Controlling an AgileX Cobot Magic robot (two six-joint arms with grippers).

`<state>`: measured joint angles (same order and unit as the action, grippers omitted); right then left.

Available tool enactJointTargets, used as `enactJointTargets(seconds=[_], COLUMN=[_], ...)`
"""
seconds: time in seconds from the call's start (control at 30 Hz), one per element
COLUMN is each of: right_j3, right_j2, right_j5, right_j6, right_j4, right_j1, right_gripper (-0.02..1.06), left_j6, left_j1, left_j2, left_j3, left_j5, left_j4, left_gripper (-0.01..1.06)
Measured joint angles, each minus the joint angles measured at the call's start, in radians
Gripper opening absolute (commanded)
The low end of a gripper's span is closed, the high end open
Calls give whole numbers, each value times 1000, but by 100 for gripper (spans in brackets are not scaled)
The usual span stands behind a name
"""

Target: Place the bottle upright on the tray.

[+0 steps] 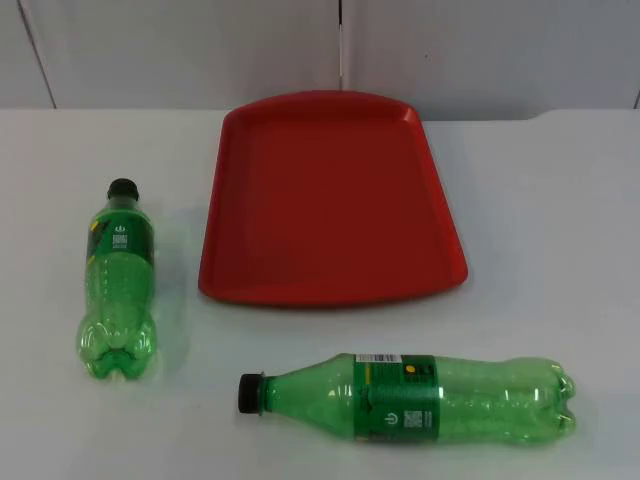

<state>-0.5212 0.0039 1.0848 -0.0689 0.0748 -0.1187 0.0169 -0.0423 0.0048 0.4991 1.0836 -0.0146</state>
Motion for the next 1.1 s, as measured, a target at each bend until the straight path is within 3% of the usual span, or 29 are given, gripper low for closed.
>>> enactJointTargets(seconds=[0.43,1.1], right_j3=[0,0], right_j2=[0,0], right_j5=[0,0], right_j6=[0,0], right_j4=[0,0], right_j1=[0,0], right_gripper=[105,105], left_j6=[0,0], left_j1=[0,0], left_j2=[83,346], left_j3=[49,59], left_j5=[-47,-256], left_j4=[26,109], left_gripper=[105,105])
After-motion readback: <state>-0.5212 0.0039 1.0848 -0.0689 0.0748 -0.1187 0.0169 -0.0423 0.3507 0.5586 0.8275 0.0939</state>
